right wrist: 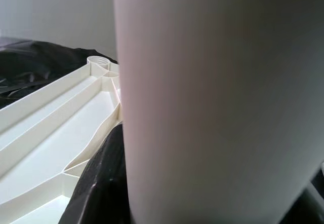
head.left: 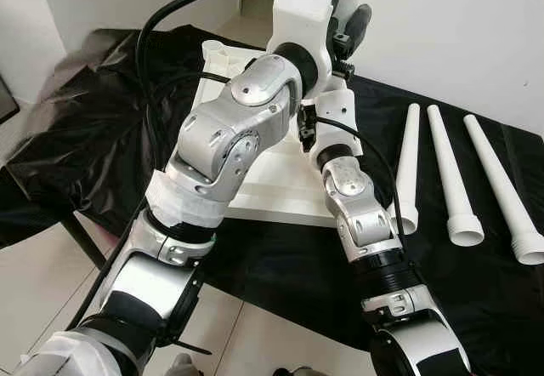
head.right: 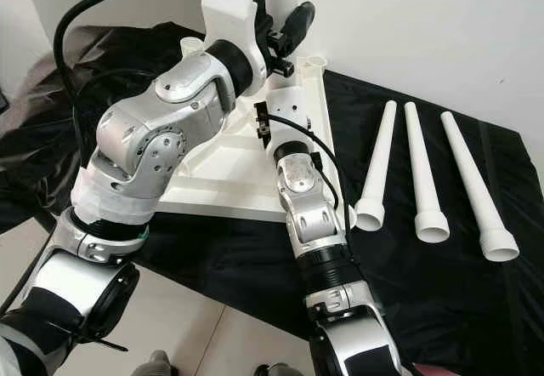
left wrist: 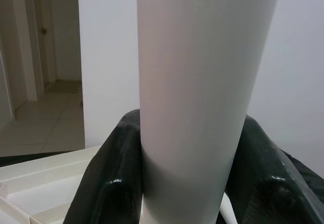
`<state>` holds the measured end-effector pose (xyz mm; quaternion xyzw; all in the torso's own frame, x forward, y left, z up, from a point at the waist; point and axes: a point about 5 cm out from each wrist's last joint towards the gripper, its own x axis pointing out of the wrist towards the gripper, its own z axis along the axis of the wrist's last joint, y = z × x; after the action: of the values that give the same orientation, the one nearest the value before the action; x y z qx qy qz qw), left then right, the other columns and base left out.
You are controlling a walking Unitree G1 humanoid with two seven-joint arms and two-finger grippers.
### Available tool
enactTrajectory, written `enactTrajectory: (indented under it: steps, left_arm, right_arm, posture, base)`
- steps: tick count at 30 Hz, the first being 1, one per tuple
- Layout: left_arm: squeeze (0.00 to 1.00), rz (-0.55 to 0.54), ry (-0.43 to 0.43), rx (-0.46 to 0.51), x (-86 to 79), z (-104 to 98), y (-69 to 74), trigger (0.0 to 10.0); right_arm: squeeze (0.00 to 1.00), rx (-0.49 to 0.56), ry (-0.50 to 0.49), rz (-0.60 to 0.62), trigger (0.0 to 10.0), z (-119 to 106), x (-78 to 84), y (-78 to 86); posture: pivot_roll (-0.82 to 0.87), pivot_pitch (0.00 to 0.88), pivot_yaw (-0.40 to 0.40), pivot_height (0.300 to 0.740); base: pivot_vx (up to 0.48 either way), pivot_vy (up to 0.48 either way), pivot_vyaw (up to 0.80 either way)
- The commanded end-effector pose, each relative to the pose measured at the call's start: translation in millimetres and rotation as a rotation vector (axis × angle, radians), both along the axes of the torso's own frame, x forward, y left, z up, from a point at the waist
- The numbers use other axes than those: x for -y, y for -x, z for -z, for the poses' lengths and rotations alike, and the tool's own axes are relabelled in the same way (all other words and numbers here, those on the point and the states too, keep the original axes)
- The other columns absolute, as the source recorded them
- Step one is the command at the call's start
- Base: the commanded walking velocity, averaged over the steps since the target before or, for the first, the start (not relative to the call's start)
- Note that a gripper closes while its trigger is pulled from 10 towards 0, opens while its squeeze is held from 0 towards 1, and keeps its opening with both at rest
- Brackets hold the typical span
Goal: Building children table
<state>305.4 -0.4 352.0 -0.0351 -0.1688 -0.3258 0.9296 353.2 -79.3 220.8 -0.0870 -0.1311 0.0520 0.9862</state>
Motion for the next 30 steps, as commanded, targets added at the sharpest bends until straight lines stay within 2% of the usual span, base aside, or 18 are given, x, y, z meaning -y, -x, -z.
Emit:
enactTrajectory:
  steps: [1, 2, 3, 4, 5, 10, 12, 13, 14, 15, 17, 18, 19, 25, 27, 28, 30]
  left_arm:
    - [0.00, 0.064, -0.006, 0.042, 4.7, -5, 6.5, 10.0]
    - [0.37, 0.081, 0.020, 0.024, 5.0, -4, 6.9, 10.0]
    - [0.37, 0.081, 0.020, 0.024, 5.0, -4, 6.9, 10.0]
    - [1.00, 0.102, 0.047, 0.014, 4.9, -4, 8.5, 10.0]
    - [1.00, 0.139, 0.080, 0.008, 4.4, -5, 11.7, 10.0]
    - [1.00, 0.157, 0.095, 0.013, 3.7, -6, 12.8, 10.0]
    - [1.00, 0.139, 0.050, 0.035, 1.9, -5, 12.2, 10.0]
    - [1.00, 0.139, 0.050, 0.035, 1.9, -5, 12.2, 10.0]
    - [1.00, 0.136, 0.041, 0.039, 0.8, -4, 12.1, 10.0]
    - [0.68, 0.135, 0.044, 0.036, -0.2, -3, 12.1, 10.0]
    - [0.68, 0.137, 0.050, 0.032, -0.7, -3, 12.2, 10.0]
    - [0.00, 0.137, 0.057, 0.017, -4.3, 1, 10.9, 10.0]
    - [0.00, 0.126, 0.056, 0.005, -9.2, 5, 8.9, 10.0]
    - [0.00, 0.099, 0.052, -0.023, -18.5, 17, 5.1, 10.0]
    - [0.00, 0.042, 0.033, -0.059, -27.5, 37, -1.4, 10.0]
    - [0.00, 0.042, 0.033, -0.059, -27.5, 37, -1.4, 10.0]
    - [0.00, 0.003, 0.007, -0.078, -33.1, 51, -4.6, 10.0]
  right_arm:
    - [0.00, -0.010, -0.001, 0.022, 0.0, 0, 4.5, -2.1]
    - [0.00, -0.011, -0.003, 0.026, 1.8, -1, 5.4, -2.7]
    - [0.00, -0.011, -0.003, 0.026, 1.8, -1, 5.4, -2.7]
    - [0.00, -0.012, -0.006, 0.031, 10.0, -1, 6.3, -3.2]
    - [0.00, -0.020, -0.020, 0.038, 10.0, -1, 8.0, -4.3]
    - [0.00, -0.046, -0.059, 0.031, 10.0, 0, 9.0, -5.7]
    - [0.00, -0.089, -0.123, 0.021, 10.0, 3, 10.5, -7.4]
    - [0.00, -0.089, -0.123, 0.021, 10.0, 3, 10.5, -7.4]
    - [0.00, -0.111, -0.163, 0.021, 10.0, 5, 12.9, -8.6]
    - [0.00, -0.112, -0.173, 0.030, 10.0, 5, 15.6, -9.2]
    - [0.00, -0.110, -0.176, 0.036, 10.0, 5, 17.3, -9.5]
    - [0.00, -0.118, -0.205, 0.052, 10.0, 6, 23.7, -10.4]
    - [0.00, -0.113, -0.216, 0.074, 10.0, 7, 30.5, -10.8]
    - [0.00, -0.101, -0.242, 0.112, 10.0, 7, 43.6, -10.3]
    - [0.00, -0.051, -0.203, 0.149, 10.0, 5, 57.8, -8.3]
    - [0.00, -0.051, -0.203, 0.149, 10.0, 5, 57.8, -8.3]
    - [0.00, -0.046, -0.201, 0.146, 10.0, 7, 64.8, -6.0]
  posture:
    - [0.12, 0.023, -0.096, 0.740]
    - [0.12, 0.026, -0.094, 0.740]
    - [0.12, 0.026, -0.094, 0.740]
    - [0.12, 0.026, -0.093, 0.740]
    - [0.12, 0.026, -0.093, 0.740]
    - [0.11, 0.027, -0.091, 0.740]
    - [0.11, 0.028, -0.087, 0.740]
    - [0.11, 0.028, -0.087, 0.740]
    - [0.11, 0.029, -0.085, 0.740]
    - [0.10, 0.031, -0.083, 0.740]
    - [0.10, 0.031, -0.083, 0.740]
    - [0.10, 0.028, -0.079, 0.740]
    - [0.09, 0.028, -0.077, 0.740]
    - [0.08, 0.029, -0.074, 0.740]
    - [0.08, 0.032, -0.071, 0.740]
    - [0.08, 0.032, -0.071, 0.740]
    - [0.07, 0.038, -0.069, 0.740]
  base:
    - [0.000, 0.000, 0.00]
    - [0.000, 0.000, 0.00]
    - [0.000, 0.000, 0.00]
    - [0.000, 0.000, 0.00]
    - [0.000, 0.000, 0.00]
    - [0.000, 0.000, 0.00]
    - [0.000, 0.000, 0.00]
    - [0.000, 0.000, 0.00]
    - [0.000, 0.000, 0.00]
    - [0.000, 0.000, 0.00]
    - [0.000, 0.000, 0.00]
    - [0.000, 0.000, 0.00]
    - [0.000, 0.000, 0.00]
    - [0.000, 0.000, 0.00]
    - [0.000, 0.000, 0.00]
    - [0.000, 0.000, 0.00]
    - [0.000, 0.000, 0.00]
